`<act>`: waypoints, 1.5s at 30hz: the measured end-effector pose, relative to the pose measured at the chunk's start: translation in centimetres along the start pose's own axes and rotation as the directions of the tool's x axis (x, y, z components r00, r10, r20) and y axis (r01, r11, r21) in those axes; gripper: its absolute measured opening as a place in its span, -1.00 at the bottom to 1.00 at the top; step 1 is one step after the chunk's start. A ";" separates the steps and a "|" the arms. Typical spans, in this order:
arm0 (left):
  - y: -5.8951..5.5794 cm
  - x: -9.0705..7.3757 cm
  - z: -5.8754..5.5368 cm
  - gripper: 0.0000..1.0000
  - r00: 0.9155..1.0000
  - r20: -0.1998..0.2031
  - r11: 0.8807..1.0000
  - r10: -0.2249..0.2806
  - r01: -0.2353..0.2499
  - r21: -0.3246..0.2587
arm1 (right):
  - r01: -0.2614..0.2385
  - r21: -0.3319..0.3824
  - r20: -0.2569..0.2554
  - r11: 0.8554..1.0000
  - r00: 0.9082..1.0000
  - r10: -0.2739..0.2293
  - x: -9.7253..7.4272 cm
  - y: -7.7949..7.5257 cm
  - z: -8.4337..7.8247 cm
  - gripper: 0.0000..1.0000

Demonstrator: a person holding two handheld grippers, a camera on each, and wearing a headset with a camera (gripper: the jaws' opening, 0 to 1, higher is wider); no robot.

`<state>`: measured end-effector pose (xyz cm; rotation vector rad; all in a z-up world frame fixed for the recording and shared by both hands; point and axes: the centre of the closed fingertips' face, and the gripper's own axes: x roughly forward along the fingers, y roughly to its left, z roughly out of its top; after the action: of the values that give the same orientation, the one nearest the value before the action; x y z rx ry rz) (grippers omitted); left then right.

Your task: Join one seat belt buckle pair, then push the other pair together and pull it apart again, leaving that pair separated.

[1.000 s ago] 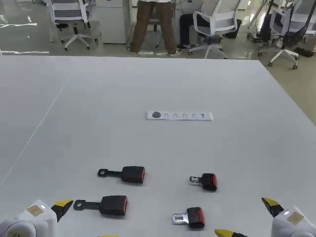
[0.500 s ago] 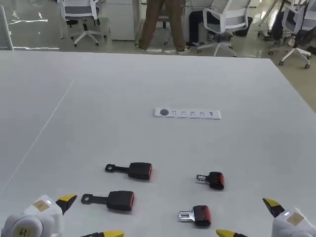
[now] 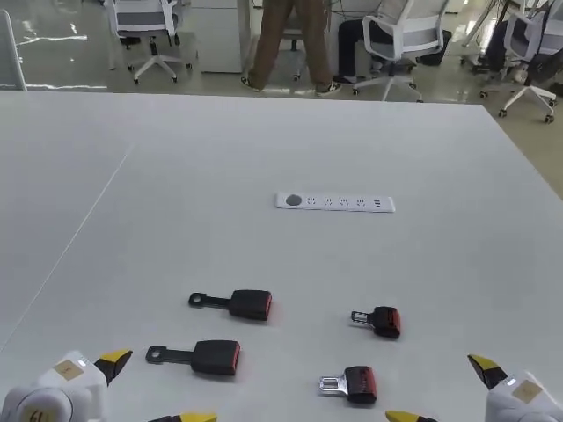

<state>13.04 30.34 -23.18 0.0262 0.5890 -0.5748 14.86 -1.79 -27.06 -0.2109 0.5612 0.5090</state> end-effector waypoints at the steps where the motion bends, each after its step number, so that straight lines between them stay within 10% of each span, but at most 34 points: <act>1: 0.0 0.0 0.0 1.00 1.000 0.000 1.000 0.000 0.000 -0.002 | -0.001 0.001 0.000 1.000 1.000 0.001 0.0 0.0 0.0 0.88; 25: 0.6 0.4 0.0 1.00 1.000 -0.007 1.000 -0.004 0.004 0.005 | -0.025 -0.005 -0.007 1.000 1.000 0.025 0.4 0.5 -0.1 0.88; 45: 1.9 2.2 0.1 1.00 1.000 -0.020 1.000 -0.013 0.014 0.022 | -0.146 -0.046 -0.040 0.988 0.989 0.144 3.0 2.0 0.4 0.86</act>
<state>15.53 30.79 -24.54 0.0490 0.6030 -0.5949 16.23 1.27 -28.55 -0.2269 0.6028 0.6612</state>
